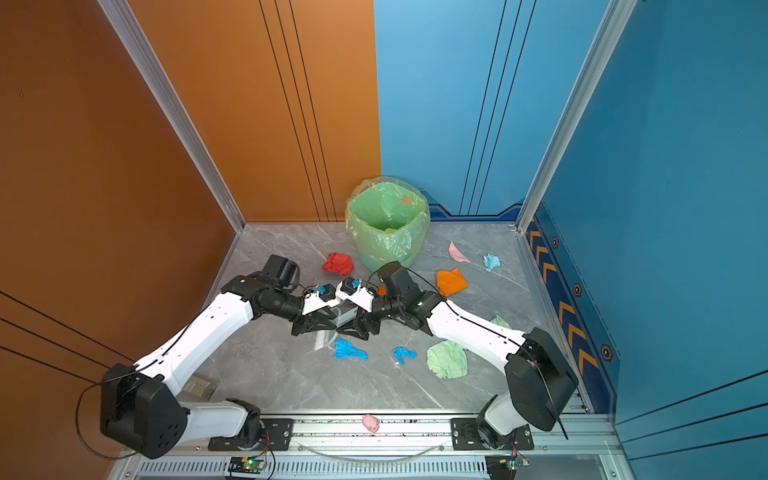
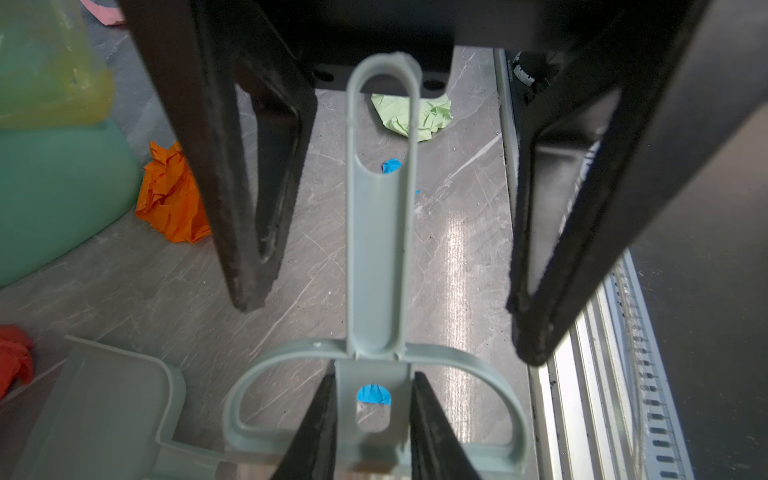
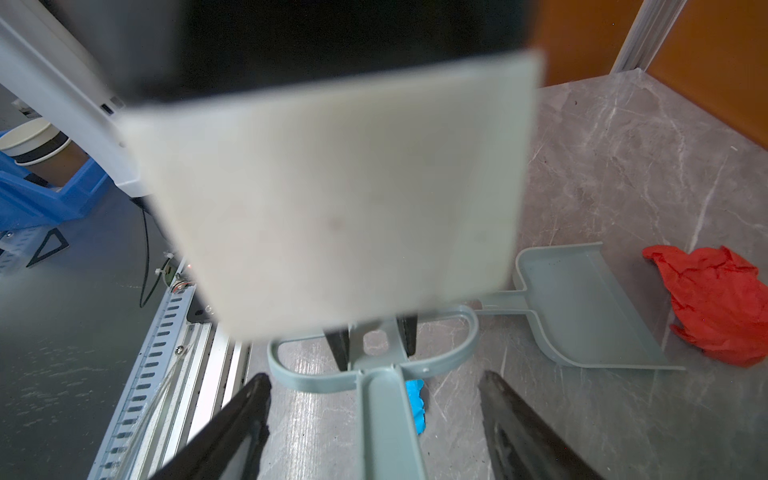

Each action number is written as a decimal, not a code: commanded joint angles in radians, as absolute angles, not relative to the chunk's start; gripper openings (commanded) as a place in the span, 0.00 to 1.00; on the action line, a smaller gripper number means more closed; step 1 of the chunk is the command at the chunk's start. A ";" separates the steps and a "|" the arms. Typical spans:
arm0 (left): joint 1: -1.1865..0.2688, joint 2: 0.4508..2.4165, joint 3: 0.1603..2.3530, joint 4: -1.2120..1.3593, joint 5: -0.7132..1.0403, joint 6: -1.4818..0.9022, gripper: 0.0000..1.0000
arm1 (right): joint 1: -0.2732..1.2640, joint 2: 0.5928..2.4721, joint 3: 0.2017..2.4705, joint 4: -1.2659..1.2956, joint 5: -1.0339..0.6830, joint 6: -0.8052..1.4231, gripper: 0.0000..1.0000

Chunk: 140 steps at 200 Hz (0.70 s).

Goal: Sweep away the paper scraps from the table
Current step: 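Close the right gripper on the brush handle while the left gripper holds the brush back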

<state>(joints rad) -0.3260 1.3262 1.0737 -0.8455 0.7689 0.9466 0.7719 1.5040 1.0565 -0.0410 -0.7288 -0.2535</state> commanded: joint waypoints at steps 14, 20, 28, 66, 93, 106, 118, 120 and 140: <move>-0.314 1.316 1.060 -0.850 0.799 0.962 0.00 | 0.776 1.509 1.060 0.007 -0.709 -0.264 0.79; -0.314 1.316 1.060 -0.849 0.799 0.962 0.00 | 0.776 1.508 1.059 0.009 -0.707 -0.264 0.78; -0.314 1.316 1.060 -0.850 0.799 0.963 0.00 | 0.778 1.508 1.059 0.010 -0.707 -0.264 0.77; -0.311 1.318 1.058 -0.850 0.800 0.965 0.00 | 0.778 1.510 1.058 0.009 -0.705 -0.267 0.73; -0.311 1.317 1.058 -0.849 0.801 0.965 0.00 | 0.778 1.509 1.054 0.009 -0.706 -0.268 0.70; -0.310 1.317 1.058 -0.850 0.803 0.965 0.00 | 0.778 1.510 1.051 0.012 -0.704 -0.271 0.69; -0.310 1.316 1.058 -0.849 0.805 0.965 0.00 | 0.777 1.510 1.050 0.014 -0.703 -0.271 0.68; -0.310 1.316 1.059 -0.849 0.806 0.965 0.00 | 0.777 1.511 1.050 0.014 -0.704 -0.271 0.68; -0.310 1.318 1.059 -0.849 0.807 0.965 0.00 | 0.779 1.510 1.048 0.016 -0.702 -0.274 0.66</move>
